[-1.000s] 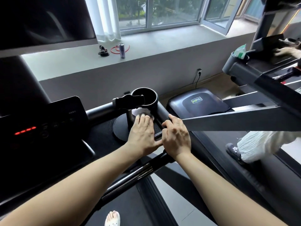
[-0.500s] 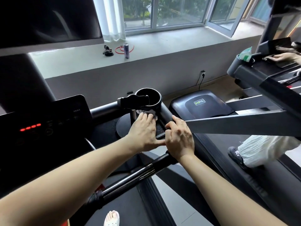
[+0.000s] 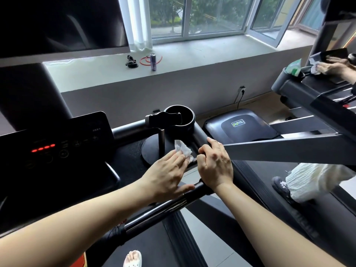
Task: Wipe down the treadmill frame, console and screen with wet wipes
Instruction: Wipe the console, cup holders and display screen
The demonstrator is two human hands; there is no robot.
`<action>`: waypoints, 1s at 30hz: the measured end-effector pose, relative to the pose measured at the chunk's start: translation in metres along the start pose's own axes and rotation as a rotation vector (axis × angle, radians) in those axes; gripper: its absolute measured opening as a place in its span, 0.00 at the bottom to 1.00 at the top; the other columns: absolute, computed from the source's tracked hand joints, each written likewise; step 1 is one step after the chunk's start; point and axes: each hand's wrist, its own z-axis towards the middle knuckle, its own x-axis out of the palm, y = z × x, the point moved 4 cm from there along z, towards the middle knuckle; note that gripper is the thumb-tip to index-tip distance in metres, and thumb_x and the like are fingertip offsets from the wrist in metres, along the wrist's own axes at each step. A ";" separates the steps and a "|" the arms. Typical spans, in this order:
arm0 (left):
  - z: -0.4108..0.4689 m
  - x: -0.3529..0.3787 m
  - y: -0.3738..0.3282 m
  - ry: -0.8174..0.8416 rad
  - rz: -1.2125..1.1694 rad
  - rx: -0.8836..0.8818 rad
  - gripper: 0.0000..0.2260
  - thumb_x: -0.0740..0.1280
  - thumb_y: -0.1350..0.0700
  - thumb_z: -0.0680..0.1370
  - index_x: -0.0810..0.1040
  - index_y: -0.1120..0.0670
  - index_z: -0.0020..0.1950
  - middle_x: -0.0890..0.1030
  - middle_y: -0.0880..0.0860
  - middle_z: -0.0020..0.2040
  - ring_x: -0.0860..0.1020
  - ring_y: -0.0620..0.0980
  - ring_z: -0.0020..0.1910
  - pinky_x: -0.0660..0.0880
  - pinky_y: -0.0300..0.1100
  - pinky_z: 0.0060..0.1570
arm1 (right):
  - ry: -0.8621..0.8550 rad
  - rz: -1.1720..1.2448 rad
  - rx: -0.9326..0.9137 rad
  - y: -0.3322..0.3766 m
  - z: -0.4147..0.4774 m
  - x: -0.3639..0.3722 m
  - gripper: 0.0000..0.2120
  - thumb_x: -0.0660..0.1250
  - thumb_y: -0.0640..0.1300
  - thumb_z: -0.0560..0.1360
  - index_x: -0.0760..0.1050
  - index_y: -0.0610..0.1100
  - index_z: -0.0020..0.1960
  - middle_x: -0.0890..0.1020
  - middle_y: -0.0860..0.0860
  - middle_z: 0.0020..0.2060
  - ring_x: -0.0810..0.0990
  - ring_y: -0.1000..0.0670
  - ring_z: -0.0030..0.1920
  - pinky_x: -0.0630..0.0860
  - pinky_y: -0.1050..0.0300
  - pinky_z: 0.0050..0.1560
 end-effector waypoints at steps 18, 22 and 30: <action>-0.025 -0.011 -0.017 0.208 -0.094 -0.265 0.52 0.45 0.23 0.77 0.62 0.67 0.79 0.63 0.68 0.78 0.58 0.63 0.81 0.55 0.56 0.80 | -0.023 -0.044 -0.031 -0.002 0.000 0.003 0.18 0.54 0.51 0.71 0.80 0.43 0.44 0.78 0.38 0.65 0.74 0.38 0.66 0.70 0.46 0.68; 0.021 -0.006 0.001 0.296 -0.168 -0.360 0.54 0.37 0.23 0.72 0.51 0.65 0.82 0.49 0.65 0.83 0.45 0.58 0.83 0.44 0.52 0.81 | -0.002 -0.087 -0.047 -0.002 -0.002 0.005 0.19 0.54 0.52 0.72 0.79 0.43 0.44 0.77 0.38 0.66 0.73 0.38 0.67 0.70 0.45 0.67; -0.050 -0.010 -0.016 0.282 -0.233 -0.368 0.54 0.42 0.20 0.74 0.42 0.61 0.83 0.38 0.60 0.82 0.34 0.54 0.81 0.39 0.50 0.81 | 0.006 -0.108 -0.054 -0.002 -0.001 0.006 0.18 0.54 0.53 0.72 0.78 0.44 0.43 0.76 0.38 0.67 0.72 0.38 0.66 0.70 0.45 0.67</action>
